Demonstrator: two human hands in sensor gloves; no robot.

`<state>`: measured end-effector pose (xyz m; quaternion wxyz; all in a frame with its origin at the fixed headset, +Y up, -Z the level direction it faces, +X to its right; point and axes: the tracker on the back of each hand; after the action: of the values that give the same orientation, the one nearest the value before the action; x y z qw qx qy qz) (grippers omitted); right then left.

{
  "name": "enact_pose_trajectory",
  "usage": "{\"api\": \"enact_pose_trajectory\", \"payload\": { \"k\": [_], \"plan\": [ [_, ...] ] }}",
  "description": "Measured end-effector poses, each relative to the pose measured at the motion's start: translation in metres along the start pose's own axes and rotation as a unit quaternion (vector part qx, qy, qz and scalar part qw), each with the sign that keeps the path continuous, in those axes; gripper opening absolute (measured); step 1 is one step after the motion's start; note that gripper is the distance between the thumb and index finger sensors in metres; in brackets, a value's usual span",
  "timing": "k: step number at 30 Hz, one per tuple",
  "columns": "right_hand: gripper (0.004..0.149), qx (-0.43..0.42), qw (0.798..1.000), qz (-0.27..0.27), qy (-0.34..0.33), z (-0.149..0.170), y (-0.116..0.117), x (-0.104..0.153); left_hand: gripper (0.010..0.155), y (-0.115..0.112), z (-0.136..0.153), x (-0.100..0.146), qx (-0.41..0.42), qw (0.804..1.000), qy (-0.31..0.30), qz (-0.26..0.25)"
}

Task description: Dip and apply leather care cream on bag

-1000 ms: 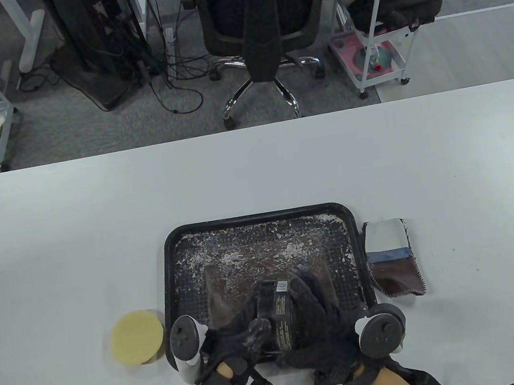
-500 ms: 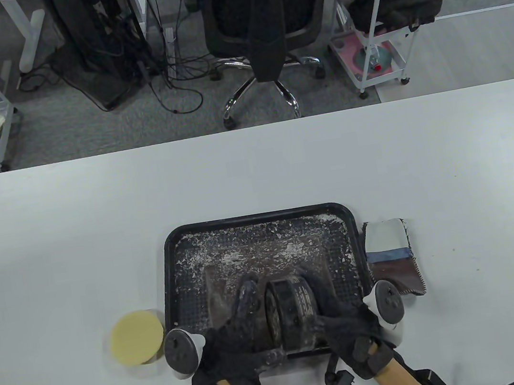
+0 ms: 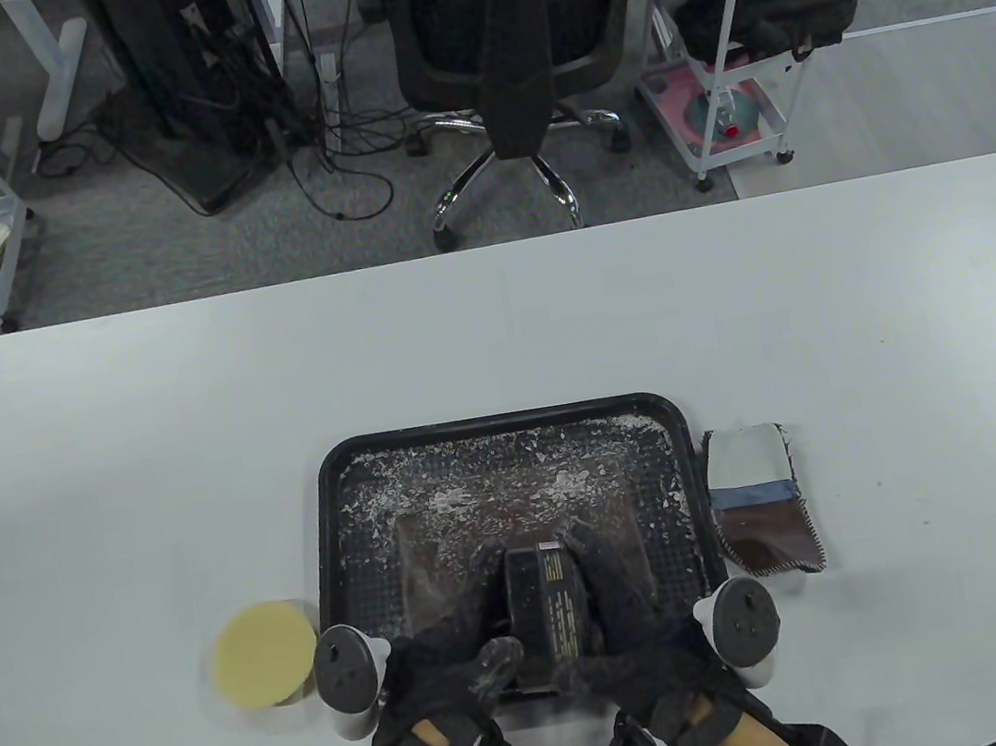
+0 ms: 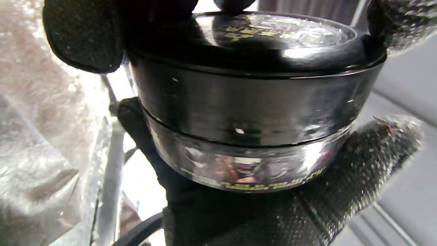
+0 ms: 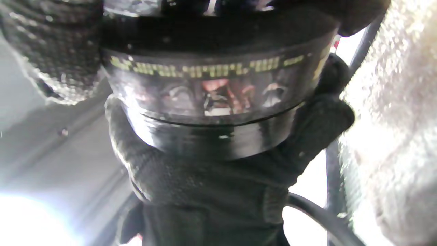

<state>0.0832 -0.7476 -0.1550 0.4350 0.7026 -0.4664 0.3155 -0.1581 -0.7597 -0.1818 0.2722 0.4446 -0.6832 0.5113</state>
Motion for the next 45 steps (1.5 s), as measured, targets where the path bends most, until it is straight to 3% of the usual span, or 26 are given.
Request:
{"api": "enact_pose_trajectory", "payload": {
  "k": [3,7,10,13,16,18,21,27,30,35,39,43,45],
  "plan": [
    [0.113,0.068,0.998,-0.005,-0.012,-0.006,0.003,0.001,0.106,0.004,0.007,0.002,0.026,0.999,0.026,0.008],
    [0.111,0.039,0.999,0.002,0.008,-0.001,0.002,0.0,0.105,0.006,0.005,0.003,0.027,0.998,0.049,0.033],
    [0.109,-0.019,0.999,0.03,0.027,0.003,-0.003,0.0,0.103,0.011,-0.003,0.002,0.0,1.0,0.002,0.018],
    [0.109,-0.072,0.994,0.034,0.071,0.009,-0.005,0.001,0.106,0.007,-0.011,0.001,0.011,0.997,-0.063,0.042],
    [0.109,-0.13,0.987,0.013,0.093,0.016,-0.002,0.001,0.103,-0.003,-0.022,-0.002,-0.068,0.988,-0.098,0.101],
    [0.109,-0.159,0.982,-0.013,0.101,0.018,0.002,0.001,0.103,-0.008,-0.025,-0.003,-0.124,0.978,-0.088,0.142],
    [0.109,-0.167,0.981,-0.018,0.096,0.016,0.003,0.001,0.102,-0.005,-0.027,-0.002,-0.113,0.983,-0.098,0.106],
    [0.11,-0.12,0.991,-0.007,0.054,0.009,0.005,0.001,0.103,-0.005,-0.019,0.001,-0.101,0.992,-0.059,0.054],
    [0.111,-0.002,1.0,0.004,-0.015,-0.005,0.007,0.002,0.103,-0.004,-0.013,0.002,-0.038,0.998,-0.035,0.022],
    [0.11,0.029,0.999,0.014,-0.023,-0.01,0.01,0.003,0.103,-0.002,-0.005,0.002,0.015,0.998,-0.025,0.047],
    [0.109,-0.051,0.998,0.016,0.017,-0.001,0.01,0.002,0.109,0.0,-0.016,0.001,0.027,0.992,-0.067,0.099],
    [0.108,-0.15,0.986,-0.002,0.069,0.012,0.009,0.002,0.116,-0.001,-0.025,0.001,-0.102,0.979,-0.074,0.161],
    [0.109,-0.175,0.981,-0.017,0.084,0.015,0.012,0.003,0.115,-0.004,-0.023,0.0,-0.125,0.977,-0.074,0.158]
  ]
}}
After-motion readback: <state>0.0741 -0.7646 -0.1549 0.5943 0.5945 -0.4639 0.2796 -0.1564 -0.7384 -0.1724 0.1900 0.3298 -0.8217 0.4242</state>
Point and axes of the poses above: the tracker on the back of each hand, its own z axis roughly to the little-finger side, its own x axis roughly from the fingertips to the wrist, y = z × x, and after that the axes turned 2 degrees about -z, right-handed
